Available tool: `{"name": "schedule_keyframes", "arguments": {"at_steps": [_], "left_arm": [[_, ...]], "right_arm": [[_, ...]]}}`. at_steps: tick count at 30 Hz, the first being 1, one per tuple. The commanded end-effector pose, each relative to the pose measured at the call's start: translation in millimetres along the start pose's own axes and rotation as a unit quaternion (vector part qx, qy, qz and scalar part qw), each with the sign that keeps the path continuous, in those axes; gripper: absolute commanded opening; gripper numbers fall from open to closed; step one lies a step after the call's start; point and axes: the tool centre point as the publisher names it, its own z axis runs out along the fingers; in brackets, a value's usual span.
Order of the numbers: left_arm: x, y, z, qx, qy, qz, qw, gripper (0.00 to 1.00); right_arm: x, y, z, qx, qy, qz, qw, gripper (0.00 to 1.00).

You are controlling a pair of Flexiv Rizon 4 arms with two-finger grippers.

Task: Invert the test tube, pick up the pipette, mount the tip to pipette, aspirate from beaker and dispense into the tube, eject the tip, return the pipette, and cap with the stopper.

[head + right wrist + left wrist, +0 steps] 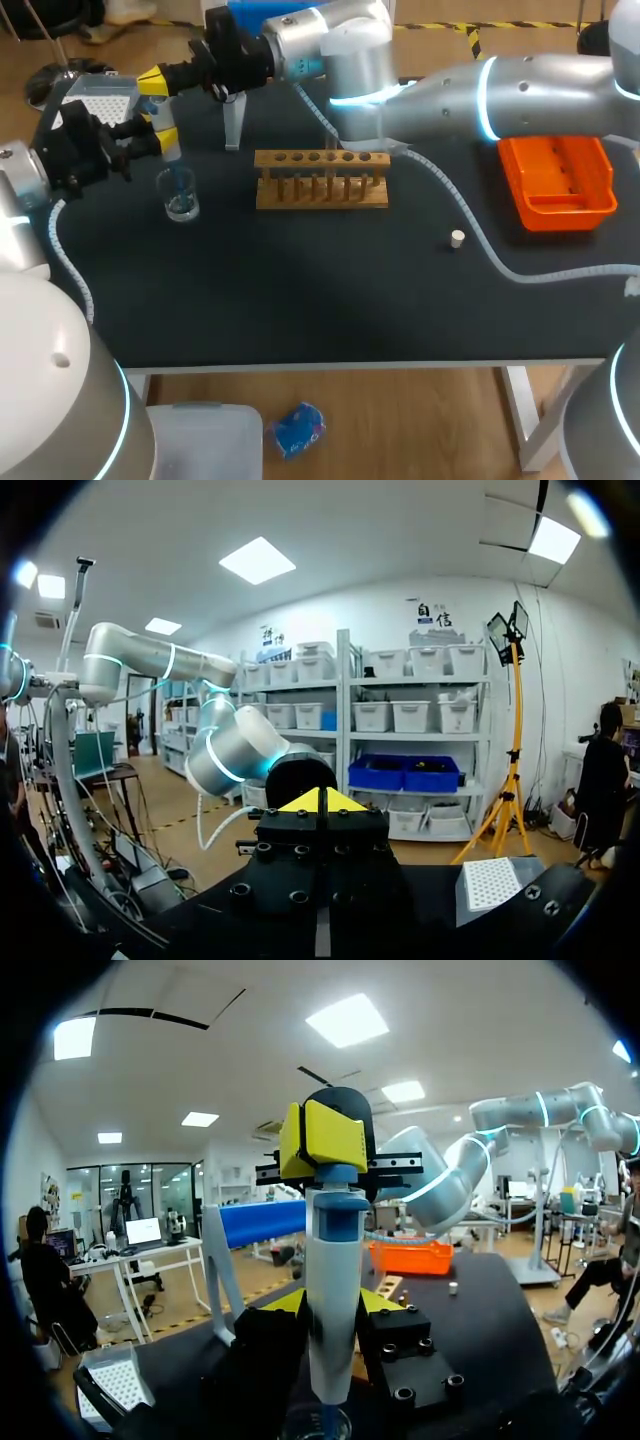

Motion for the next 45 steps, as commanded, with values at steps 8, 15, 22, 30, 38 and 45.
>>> {"name": "schedule_keyframes", "arguments": {"at_steps": [8,15,22,30,38,45], "left_arm": [[-0.9,-5.0,1,0.000,-0.001,0.000,1.000,0.00],[-0.9,-5.0,1,0.000,-0.001,0.000,1.000,0.00],[-0.9,-5.0,1,0.000,-0.001,0.000,1.000,0.00],[-0.9,-5.0,1,0.000,-0.001,0.000,1.000,0.00],[-0.9,-5.0,1,0.000,-0.001,0.000,1.000,0.00],[-0.9,-5.0,1,0.000,-0.001,0.000,1.000,0.00]], "right_arm": [[1,1,-2,0.000,-0.005,-0.010,1.000,0.00],[-1,14,-3,0.009,-0.003,-0.022,1.000,0.00],[-2,26,-4,0.016,-0.002,-0.035,0.999,0.00],[-3,44,-5,0.029,0.002,-0.050,0.998,0.00],[11,65,-20,0.067,-0.012,-0.040,0.997,0.00],[39,79,-52,0.109,-0.050,-0.008,0.993,0.15]]}}
